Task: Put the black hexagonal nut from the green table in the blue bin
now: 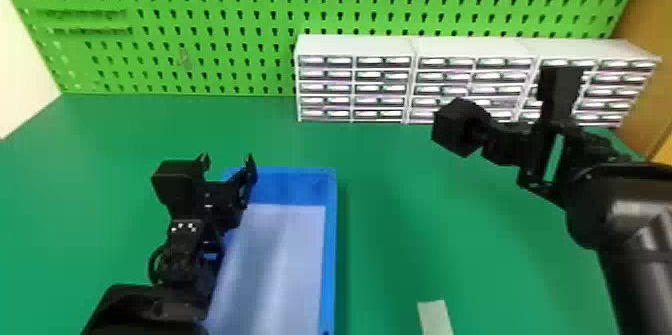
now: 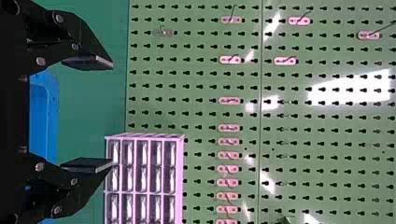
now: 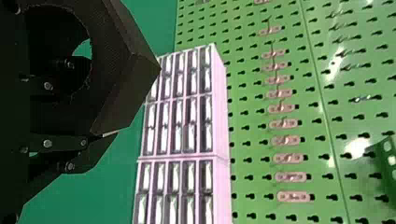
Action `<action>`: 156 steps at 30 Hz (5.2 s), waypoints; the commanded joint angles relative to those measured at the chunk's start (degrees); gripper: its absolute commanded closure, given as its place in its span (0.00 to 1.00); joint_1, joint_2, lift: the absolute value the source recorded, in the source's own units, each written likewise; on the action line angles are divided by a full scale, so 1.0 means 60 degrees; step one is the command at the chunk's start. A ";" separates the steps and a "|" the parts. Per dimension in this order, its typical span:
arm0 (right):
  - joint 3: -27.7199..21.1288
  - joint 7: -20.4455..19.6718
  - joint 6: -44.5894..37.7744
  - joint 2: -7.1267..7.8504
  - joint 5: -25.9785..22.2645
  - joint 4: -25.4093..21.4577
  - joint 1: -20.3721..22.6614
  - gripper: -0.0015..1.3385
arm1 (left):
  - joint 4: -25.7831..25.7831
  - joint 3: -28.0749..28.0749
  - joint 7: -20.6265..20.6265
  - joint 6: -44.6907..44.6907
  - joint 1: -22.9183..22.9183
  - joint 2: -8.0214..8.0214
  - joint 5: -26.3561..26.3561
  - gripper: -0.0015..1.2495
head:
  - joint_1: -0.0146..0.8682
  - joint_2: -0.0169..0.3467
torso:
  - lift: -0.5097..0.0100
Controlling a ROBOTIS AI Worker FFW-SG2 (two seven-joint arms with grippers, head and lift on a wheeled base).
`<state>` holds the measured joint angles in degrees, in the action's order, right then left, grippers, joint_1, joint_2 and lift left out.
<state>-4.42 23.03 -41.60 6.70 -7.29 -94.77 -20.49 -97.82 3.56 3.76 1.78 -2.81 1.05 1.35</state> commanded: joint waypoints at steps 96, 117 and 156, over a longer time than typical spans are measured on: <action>0.7446 -0.0602 -0.0553 0.0686 -0.4572 0.1133 -0.1624 0.21 | -0.0278 -0.0798 0.0297 -0.0253 0.0044 0.0000 -0.0093 0.41 | 0.76 0.20 | 0.80; 0.5102 -0.0602 -0.0113 0.0554 -0.3107 0.1001 -0.1038 0.21 | -0.0278 -0.0798 0.0297 -0.0253 0.0014 0.0000 -0.0107 0.41 | 0.76 0.20 | 0.80; 0.1176 -0.4249 0.3007 -0.0061 -0.1290 -0.1211 0.1320 0.21 | -0.0278 -0.0710 0.0399 -0.0238 -0.0015 -0.0014 -0.0122 0.41 | 0.76 0.20 | 0.80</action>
<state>3.23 -0.86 -26.27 6.26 -16.73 -100.89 -14.31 -99.49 -0.74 6.15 0.35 -2.87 0.97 0.61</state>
